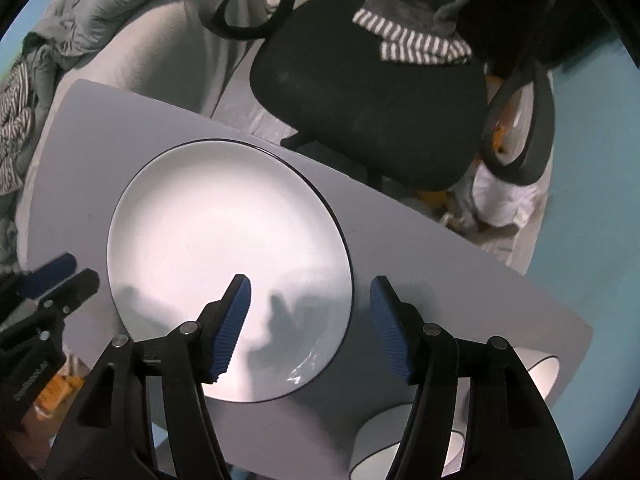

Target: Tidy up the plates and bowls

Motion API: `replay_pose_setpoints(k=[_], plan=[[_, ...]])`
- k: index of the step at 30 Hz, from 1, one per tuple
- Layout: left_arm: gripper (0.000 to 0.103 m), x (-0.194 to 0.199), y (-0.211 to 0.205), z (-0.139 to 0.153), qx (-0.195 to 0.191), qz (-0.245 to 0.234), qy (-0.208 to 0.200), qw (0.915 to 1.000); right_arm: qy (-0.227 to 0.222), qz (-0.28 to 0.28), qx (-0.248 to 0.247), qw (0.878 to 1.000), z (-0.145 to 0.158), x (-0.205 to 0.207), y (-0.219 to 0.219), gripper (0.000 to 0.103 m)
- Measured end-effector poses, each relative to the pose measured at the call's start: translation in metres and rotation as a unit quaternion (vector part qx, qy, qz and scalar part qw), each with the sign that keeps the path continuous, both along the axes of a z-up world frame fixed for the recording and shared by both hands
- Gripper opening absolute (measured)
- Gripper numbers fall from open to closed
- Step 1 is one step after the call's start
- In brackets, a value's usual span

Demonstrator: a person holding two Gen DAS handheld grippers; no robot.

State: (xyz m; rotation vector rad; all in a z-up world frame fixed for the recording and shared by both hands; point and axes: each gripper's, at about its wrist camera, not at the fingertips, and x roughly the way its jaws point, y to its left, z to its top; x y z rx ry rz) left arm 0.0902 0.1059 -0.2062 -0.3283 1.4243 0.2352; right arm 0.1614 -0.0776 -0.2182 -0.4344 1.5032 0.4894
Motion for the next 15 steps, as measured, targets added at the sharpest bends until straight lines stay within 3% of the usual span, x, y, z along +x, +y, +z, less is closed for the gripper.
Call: replay_pose_setpoints(k=[7,15], plan=[[0.047,-0.013,-0.007,0.032,0.042,-0.037,-0.030,0.9980,-0.077,0.020,0.012,0.997,0.037,-0.013,-0.008,0.071],[0.047,-0.036,-0.016,0.069,0.070,-0.051,-0.068,0.9939,-0.121,-0.004,0.032,0.992,0.072,-0.032,-0.035,0.071]])
